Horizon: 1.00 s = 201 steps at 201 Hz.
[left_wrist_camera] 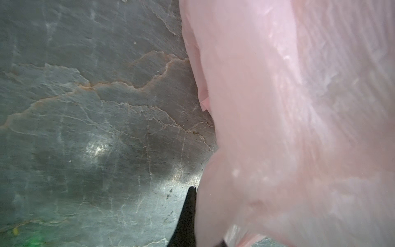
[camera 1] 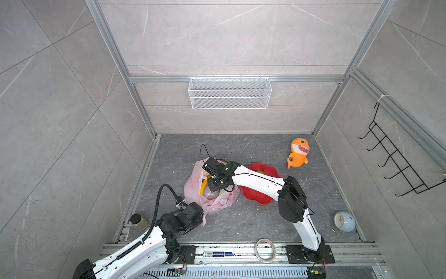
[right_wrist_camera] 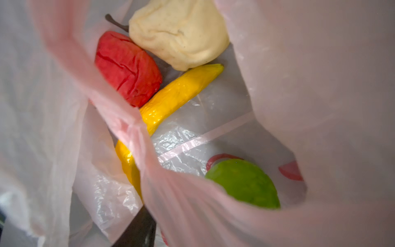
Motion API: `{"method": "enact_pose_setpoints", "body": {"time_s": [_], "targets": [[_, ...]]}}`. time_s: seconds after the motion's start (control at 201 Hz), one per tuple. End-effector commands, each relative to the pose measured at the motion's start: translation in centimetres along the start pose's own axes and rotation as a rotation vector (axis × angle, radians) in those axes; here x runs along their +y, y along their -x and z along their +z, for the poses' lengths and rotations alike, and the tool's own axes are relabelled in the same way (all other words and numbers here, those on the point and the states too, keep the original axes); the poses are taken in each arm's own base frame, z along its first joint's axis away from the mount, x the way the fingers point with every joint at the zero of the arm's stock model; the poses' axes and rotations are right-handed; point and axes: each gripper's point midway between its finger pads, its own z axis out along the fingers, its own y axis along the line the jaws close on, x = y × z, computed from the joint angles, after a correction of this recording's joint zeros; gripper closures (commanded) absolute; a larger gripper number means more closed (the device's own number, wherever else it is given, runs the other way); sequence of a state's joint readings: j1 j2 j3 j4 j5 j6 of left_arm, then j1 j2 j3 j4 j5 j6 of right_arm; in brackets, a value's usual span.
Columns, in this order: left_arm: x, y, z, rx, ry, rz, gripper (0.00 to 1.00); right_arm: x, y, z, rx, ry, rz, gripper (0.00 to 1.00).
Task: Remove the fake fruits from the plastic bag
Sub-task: 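Move the right gripper back over the bag and reach inside, then lower the right gripper onto the red apple and grasp it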
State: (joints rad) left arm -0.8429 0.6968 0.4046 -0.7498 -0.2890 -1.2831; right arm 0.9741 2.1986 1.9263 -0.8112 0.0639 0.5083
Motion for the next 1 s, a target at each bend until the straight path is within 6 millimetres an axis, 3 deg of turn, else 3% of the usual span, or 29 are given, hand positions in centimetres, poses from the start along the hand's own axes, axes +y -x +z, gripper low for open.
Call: {"method": "enact_pose_setpoints", "body": {"time_s": [0.0,0.259,0.747,0.996], "targets": [[-1.1,1.7,-1.6,-0.065,-0.021,-0.033,1.0,-0.4,-0.4,2.0,0.026,-0.014,-0.006,0.49],[-0.2,4.3,-4.5,-0.191,-0.046,-0.084,1.0,2.3,1.2,2.7,-0.025,0.114,-0.001,0.49],[1.7,5.0,-4.9,-0.24,0.031,-0.122,1.0,7.0,2.7,3.7,-0.084,0.251,-0.064,0.49],[2.2,4.6,-4.3,-0.239,0.027,-0.146,1.0,8.3,3.9,4.1,-0.116,0.288,-0.079,0.31]]}}
